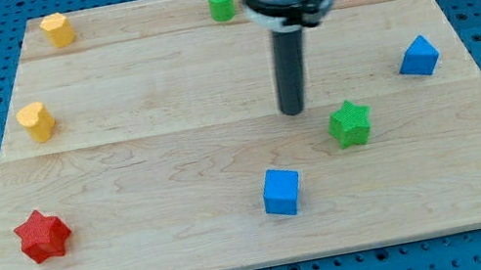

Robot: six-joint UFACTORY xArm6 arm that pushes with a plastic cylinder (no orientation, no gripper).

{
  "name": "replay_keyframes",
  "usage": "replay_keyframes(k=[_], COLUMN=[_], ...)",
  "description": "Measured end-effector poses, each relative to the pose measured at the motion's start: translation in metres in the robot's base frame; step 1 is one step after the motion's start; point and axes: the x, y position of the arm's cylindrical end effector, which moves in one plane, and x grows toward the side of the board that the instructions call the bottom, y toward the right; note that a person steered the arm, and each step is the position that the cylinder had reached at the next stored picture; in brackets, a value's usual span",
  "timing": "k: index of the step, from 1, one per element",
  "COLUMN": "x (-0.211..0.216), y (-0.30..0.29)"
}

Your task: Push the green star to the bottom right of the board

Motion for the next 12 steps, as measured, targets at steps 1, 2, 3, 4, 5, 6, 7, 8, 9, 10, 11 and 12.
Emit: replay_keyframes(k=[1,2,3,4,5,6,7,8,9,10,11,12], x=[0.025,0.055,0.050,0.047,0.058,0.079,0.099,0.107,0.107,0.077,0.064,0.073], y=[0.040,0.062,0.068,0.049,0.019,0.030,0.069,0.089,0.077,0.051,0.065,0.094])
